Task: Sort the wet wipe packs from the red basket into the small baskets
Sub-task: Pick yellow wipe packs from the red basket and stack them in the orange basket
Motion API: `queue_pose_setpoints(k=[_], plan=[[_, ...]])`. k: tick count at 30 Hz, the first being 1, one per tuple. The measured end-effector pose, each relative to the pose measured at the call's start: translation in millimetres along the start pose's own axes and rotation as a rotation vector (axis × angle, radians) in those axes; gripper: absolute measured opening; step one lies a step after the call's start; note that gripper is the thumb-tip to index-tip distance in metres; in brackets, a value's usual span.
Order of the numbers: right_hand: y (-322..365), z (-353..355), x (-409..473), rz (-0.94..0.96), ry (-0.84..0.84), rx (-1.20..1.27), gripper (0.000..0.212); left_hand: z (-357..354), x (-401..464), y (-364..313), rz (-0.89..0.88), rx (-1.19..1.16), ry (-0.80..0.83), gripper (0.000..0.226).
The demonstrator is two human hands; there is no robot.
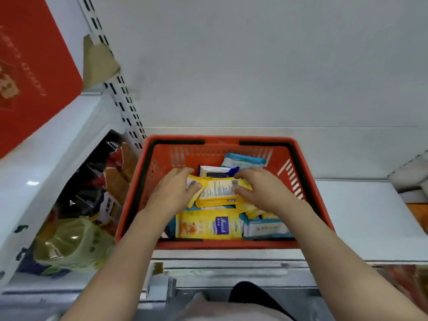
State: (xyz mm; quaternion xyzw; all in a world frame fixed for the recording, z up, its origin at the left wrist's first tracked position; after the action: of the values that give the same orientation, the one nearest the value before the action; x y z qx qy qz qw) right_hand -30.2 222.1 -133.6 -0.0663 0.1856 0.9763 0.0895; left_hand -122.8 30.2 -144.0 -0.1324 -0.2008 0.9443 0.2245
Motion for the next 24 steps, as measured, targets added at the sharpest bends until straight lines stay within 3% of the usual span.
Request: queue_pose_setpoints(k=[7,10,15,18,21,24], plan=[[6.2,-44.0,58.6,-0.028,0.305,-0.131,0.061,-19.3,30.4,6.4,0.029,-0.062,0.110,0.058],[-1.3,-45.1,60.7,-0.055,0.325,-0.182,0.067,-30.2,34.3,8.9,0.071,-0.063,0.208,0.061],[-19.8,-19.7,55.2,-0.109,0.223,-0.102,0.047,-42.9,30.1,15.3,0.104,0.031,0.359,0.051],[-36.8,0.9,49.9,-0.210,0.101,0.052,0.042,-36.0,29.4,20.3,0.176,0.007,0.267,0.049],[-43.0,4.8,44.6,-0.273,0.083,0.220,0.041,-15.7,27.9,26.8,0.273,0.168,0.107,0.057],[-40.2,-3.8,39.4,-0.328,0.060,0.540,0.037,6.6,22.7,34.8,0.327,0.265,-0.080,0.039]])
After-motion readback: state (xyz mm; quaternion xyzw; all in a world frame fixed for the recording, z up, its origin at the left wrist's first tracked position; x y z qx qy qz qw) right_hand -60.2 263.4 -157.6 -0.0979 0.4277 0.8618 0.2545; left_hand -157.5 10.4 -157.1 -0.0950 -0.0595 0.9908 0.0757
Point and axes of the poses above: each hand's wrist, its own x-axis towards the middle knuckle, its own z-axis out of the back of the hand, y = z × x, the point moved 7 cm from there along x, towards the middle knuckle
